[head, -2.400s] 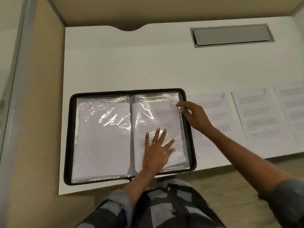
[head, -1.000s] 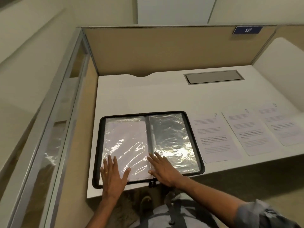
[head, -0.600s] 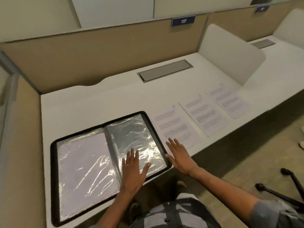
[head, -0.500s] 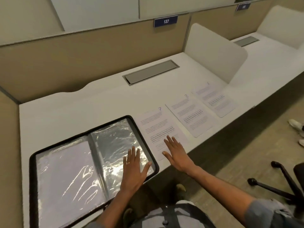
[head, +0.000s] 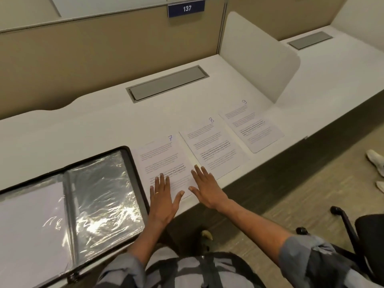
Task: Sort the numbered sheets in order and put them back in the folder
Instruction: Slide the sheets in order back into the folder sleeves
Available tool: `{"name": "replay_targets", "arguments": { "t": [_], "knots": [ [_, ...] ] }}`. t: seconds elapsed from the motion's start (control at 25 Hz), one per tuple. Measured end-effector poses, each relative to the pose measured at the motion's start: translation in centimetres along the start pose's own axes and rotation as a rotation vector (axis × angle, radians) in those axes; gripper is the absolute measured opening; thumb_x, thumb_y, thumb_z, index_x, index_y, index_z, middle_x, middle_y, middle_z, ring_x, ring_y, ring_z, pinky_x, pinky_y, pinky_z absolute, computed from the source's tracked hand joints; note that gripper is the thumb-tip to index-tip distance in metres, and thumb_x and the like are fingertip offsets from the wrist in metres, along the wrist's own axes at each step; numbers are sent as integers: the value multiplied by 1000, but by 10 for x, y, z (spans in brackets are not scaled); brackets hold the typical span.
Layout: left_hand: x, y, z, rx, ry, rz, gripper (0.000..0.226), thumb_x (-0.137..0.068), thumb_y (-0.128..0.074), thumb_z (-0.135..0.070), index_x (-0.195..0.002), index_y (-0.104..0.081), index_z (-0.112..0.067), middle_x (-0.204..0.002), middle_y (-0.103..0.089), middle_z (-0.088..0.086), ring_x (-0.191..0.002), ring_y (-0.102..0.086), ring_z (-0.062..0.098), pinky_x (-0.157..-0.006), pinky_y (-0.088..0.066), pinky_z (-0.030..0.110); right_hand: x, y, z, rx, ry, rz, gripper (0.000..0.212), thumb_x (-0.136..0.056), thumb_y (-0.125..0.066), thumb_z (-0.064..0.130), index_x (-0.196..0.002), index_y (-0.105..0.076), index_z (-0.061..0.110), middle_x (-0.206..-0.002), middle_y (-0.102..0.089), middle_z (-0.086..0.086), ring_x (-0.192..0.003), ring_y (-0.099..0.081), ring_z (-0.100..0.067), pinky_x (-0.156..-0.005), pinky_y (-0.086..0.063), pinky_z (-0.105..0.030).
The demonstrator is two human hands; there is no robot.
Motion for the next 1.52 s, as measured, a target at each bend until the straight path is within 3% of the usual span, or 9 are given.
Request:
{"name": "replay_targets", "arguments": {
  "t": [0.28,0.44,0.56,0.64,0.72,0.84,1.08,1.24,1.52],
  "knots": [
    [-22,-15,4,-57,43,31,87,-101,-31,-65,-162,12,-21,-167,25,0,-152,28,18,-122,20,42,-26,-3,-7,-80,-42,110,73,-107,-32,53,-163,2,22,-170,13,2,-158,7,-22,-129,-9,-47],
    [-32,-21,15,-73,47,113,86,-102,-40,-59,-162,11,-24,-167,26,1,-151,29,19,-124,16,50,-39,-3,-6,-201,-134,120,71,-107,-44,42,-163,-5,22,-172,2,2,-157,-11,-26,-127,-18,-47],
    [-31,-26,14,-66,36,146,84,-103,-38,-60,-162,11,-27,-167,25,-1,-151,28,18,-121,18,50,-54,2,-8,-342,-229,65,69,-105,-52,38,-162,-18,19,-169,-18,-3,-152,-25,-28,-123,-24,-45],
    [-30,-26,13,-55,25,131,84,-103,-40,-60,-162,9,-27,-167,24,-1,-151,27,18,-121,20,49,-65,5,-9,-469,-292,45,68,-102,-60,34,-158,-27,15,-160,-32,-9,-144,-37,-27,-120,-32,-41],
    [-31,-26,13,-58,27,133,83,-102,-41,-59,-162,8,-27,-168,22,-1,-151,27,17,-121,20,48,-74,10,-11,-611,-394,42,65,-97,-67,32,-152,-36,13,-146,-45,-10,-130,-50,-23,-107,-43,-32],
    [-32,-25,14,-74,29,130,83,-102,-41,-61,-162,7,-29,-169,20,-1,-151,27,16,-121,20,49,-80,14,-13,-684,-452,53,54,-96,-70,34,-140,-47,12,-130,-56,-6,-108,-53,-17,-89,-42,-26],
    [-29,-26,17,-82,26,128,82,-101,-37,-64,-163,4,-30,-169,19,-2,-153,25,17,-121,20,51,-84,16,-23,-687,-433,56,33,-96,-70,29,-121,-61,10,-107,-61,-2,-96,-57,-16,-70,-41,-18],
    [-28,-28,22,-132,8,138,85,-96,-24,-70,-162,12,-30,-167,26,-3,-152,30,18,-120,21,53,-84,22,-28,-621,-419,9,37,-95,-72,25,-127,-63,11,-118,-66,-8,-97,-57,-16,-85,-44,-26],
    [-28,-23,26,-107,7,132,86,-95,-19,-72,-160,18,-30,-165,32,-4,-150,35,17,-121,19,56,-82,26,-34,-690,-397,-1,41,-95,-72,23,-132,-62,9,-128,-65,-10,-116,-62,-25,-95,-45,-29]
  ]
}}
Point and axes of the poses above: each hand's wrist, its own x-axis away from the middle knuckle, its own y-axis out of the back of the hand, z = x × y, the point moved 3 cm from there along -x, towards the middle knuckle
